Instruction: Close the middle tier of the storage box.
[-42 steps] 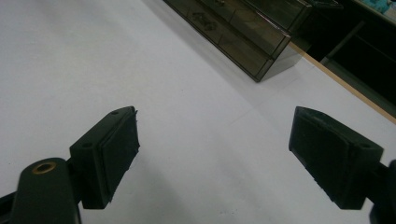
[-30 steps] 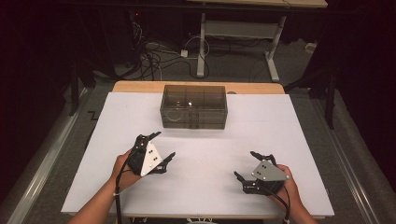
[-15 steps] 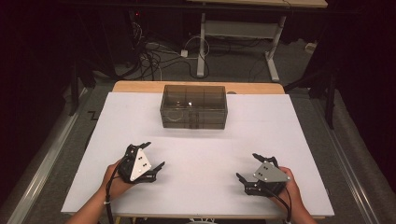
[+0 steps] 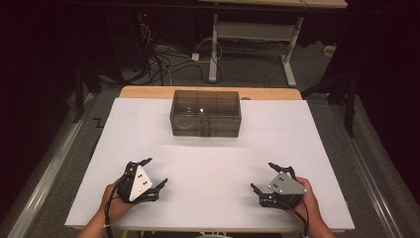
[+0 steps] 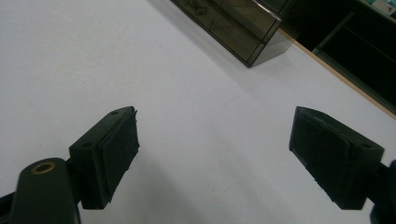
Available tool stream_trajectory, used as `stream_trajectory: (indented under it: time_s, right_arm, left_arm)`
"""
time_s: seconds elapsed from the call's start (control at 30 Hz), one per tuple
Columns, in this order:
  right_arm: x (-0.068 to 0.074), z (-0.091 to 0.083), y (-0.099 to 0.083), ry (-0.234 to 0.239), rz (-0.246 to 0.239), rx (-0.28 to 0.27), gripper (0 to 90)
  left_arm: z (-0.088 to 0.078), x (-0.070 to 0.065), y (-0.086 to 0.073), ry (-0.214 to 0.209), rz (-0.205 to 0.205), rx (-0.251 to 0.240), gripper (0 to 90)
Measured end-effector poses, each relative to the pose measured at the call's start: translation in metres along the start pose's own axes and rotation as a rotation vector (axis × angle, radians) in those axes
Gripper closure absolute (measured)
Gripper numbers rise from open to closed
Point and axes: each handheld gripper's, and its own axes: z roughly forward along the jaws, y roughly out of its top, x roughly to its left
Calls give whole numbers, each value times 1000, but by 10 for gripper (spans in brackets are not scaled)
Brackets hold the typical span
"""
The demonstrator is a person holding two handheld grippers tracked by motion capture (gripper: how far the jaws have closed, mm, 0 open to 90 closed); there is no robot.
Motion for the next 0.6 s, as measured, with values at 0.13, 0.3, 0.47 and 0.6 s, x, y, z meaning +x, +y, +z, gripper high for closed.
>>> stream_trajectory:
  time_s: [0.13, 0.3, 0.47, 0.6]
  right_arm:
    - [-1, -1, -1, -18, 8, 8, 168]
    - [-6, 0, -3, -28, 32, 13, 170]
    - [-9, -2, -3, -34, 37, 4, 171]
    - [-9, -2, -3, -29, 31, 2, 173]
  left_arm:
    - [0, 2, 0, -11, -20, -7, 187]
    - [0, 4, -1, -10, -30, 0, 186]
    - [-1, 5, -2, 3, -38, 9, 187]
    - [-3, 6, -4, 19, -38, 13, 187]
